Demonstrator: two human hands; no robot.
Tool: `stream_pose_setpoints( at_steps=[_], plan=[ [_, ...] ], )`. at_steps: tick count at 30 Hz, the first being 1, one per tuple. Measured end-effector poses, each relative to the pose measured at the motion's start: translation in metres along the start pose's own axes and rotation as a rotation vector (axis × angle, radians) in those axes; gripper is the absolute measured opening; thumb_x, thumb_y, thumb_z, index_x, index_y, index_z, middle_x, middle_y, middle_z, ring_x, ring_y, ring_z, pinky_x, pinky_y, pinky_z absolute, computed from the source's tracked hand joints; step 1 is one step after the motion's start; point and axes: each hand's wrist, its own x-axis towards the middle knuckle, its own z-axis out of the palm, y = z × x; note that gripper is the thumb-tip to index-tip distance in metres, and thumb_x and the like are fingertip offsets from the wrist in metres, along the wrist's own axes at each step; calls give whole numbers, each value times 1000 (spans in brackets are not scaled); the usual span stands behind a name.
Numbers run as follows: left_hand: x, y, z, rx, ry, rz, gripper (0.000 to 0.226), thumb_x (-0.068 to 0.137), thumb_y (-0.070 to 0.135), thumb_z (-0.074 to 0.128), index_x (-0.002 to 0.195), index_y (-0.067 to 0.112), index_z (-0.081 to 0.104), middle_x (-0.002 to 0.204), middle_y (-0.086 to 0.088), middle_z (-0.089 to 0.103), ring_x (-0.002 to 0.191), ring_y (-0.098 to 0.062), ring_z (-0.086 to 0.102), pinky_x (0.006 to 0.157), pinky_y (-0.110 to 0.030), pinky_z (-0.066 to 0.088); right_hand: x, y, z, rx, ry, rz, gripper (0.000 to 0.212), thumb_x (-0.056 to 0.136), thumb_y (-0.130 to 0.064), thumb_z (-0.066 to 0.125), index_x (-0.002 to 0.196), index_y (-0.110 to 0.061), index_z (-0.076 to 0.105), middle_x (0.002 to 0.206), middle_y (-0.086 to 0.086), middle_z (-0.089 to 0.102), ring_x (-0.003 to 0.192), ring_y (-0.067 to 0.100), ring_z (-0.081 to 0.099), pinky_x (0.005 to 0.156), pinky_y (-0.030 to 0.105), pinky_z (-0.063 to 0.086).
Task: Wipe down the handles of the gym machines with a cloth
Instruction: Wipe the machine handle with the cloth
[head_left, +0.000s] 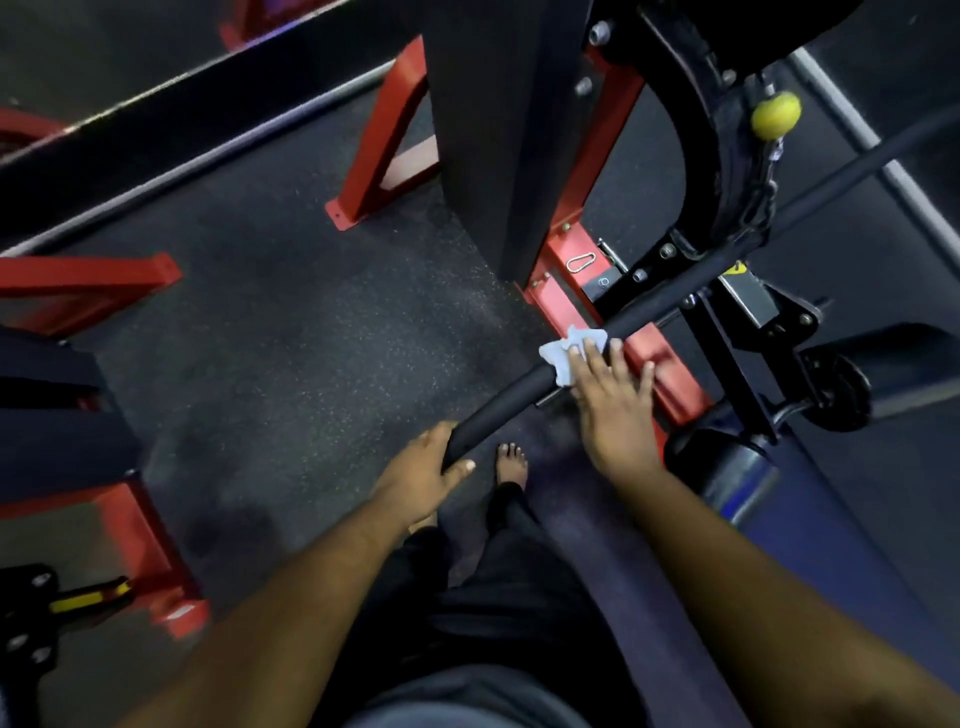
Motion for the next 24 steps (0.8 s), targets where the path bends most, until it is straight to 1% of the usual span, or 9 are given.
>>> stream_pose_setpoints(
  at_steps=[3, 5, 7, 11, 15, 17, 20, 22, 24],
  plan=[
    [-4, -7, 7, 35, 0, -35, 31, 99, 51, 59, 102, 24, 43, 99, -2, 57, 89, -23, 57, 74, -36, 45, 6, 13, -12, -119, -77, -104, 70, 101, -55, 38, 161, -23, 22, 169, 2, 23, 158, 23, 8, 116, 70, -3],
    [-6, -8, 13, 31, 16, -50, 32, 99, 52, 58, 100, 27, 39, 99, -3, 57, 91, -24, 56, 76, -38, 45, 10, 0, -11, -145, -124, -134, 87, 94, -71, 37, 161, -17, 21, 169, 4, 19, 158, 23, 5, 117, 66, -6],
    [-6, -7, 17, 8, 50, -72, 31, 99, 51, 59, 101, 25, 41, 102, -5, 58, 94, -25, 55, 79, -39, 46, 11, -24, -4, -143, -151, -225, 91, 91, -76, 33, 159, -15, 25, 167, 6, 24, 158, 26, 8, 119, 66, -3],
    [-4, -6, 21, 20, 92, -103, 30, 98, 41, 64, 112, 17, 51, 108, -9, 62, 102, -27, 57, 84, -40, 47, 11, -77, 7, -195, -224, -543, 86, 88, -79, 37, 144, -16, 51, 138, 6, 56, 142, 27, 42, 122, 67, 2],
    [-9, -5, 26, 36, 82, -117, 36, 100, 36, 62, 126, 13, 50, 117, -12, 61, 109, -28, 56, 91, -41, 47, 20, -89, -2, -340, -334, -749, 84, 86, -75, 37, 139, -12, 54, 119, 4, 59, 117, 25, 56, 121, 68, 1],
    [-14, -4, 27, 0, 106, -97, 42, 100, 46, 60, 127, 15, 50, 114, -10, 62, 106, -27, 56, 91, -43, 48, 35, -74, -16, -360, -323, -752, 85, 83, -76, 44, 140, -14, 52, 117, 3, 61, 114, 24, 60, 121, 69, 3],
    [-25, -10, 24, 37, 119, -133, 48, 97, 58, 57, 122, 17, 51, 109, -5, 60, 101, -24, 56, 87, -42, 49, 54, -45, -31, -383, -319, -612, 83, 79, -79, 46, 135, -18, 55, 115, 1, 66, 115, 24, 60, 119, 72, 7],
    [-37, -23, 21, 102, 82, -208, 52, 94, 68, 52, 114, 20, 52, 105, -2, 61, 96, -23, 59, 85, -42, 50, 55, -39, -35, -359, -329, -588, 73, 85, -71, 42, 133, -19, 58, 118, 1, 67, 122, 24, 56, 117, 74, 9],
    [-45, -35, 22, 116, 31, -241, 54, 93, 72, 48, 110, 20, 53, 104, -3, 61, 96, -24, 60, 84, -43, 51, 48, -51, -34, -329, -415, -592, 60, 96, -58, 39, 141, -21, 53, 133, 0, 63, 138, 21, 46, 118, 73, 5]
  ],
)
